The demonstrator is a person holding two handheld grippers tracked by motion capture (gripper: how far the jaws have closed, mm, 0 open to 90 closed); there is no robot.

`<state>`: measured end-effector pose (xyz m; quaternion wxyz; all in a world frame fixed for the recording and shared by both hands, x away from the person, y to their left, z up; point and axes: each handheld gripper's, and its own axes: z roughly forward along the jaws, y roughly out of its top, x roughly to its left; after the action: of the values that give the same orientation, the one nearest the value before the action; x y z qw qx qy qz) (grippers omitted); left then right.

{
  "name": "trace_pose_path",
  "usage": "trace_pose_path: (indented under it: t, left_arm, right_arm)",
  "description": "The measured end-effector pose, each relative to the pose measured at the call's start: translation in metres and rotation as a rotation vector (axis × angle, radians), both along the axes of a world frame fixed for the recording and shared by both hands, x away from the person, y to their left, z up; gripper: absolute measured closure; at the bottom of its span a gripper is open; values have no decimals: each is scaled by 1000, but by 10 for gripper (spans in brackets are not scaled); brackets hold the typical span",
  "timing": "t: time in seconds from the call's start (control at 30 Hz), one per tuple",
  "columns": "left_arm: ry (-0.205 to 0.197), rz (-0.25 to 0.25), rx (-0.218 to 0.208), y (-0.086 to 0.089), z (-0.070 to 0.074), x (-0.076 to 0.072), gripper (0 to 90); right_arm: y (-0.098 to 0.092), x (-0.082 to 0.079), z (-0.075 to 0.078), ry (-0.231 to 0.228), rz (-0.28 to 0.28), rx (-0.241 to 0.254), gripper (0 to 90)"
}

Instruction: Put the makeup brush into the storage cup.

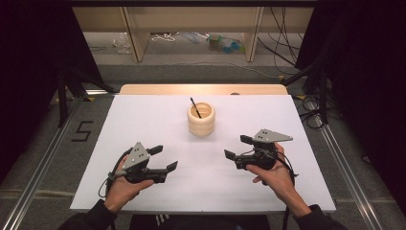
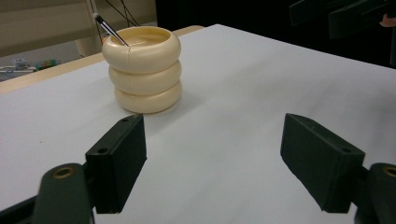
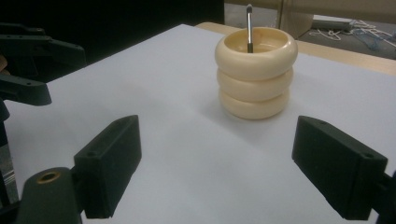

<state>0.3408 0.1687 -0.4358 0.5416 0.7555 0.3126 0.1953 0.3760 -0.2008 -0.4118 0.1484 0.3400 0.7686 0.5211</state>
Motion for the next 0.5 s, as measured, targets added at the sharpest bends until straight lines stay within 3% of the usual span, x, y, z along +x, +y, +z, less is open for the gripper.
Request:
trace_pose_path:
  t: [0.27, 0.5]
  left_arm:
    - [11, 3, 0, 0, -1, 1, 187]
    - [14, 1, -4, 0, -1, 0, 168]
  right_arm:
    - [-3, -7, -2, 11, -4, -18, 163]
    - [-4, -13, -3, 12, 1, 1, 163]
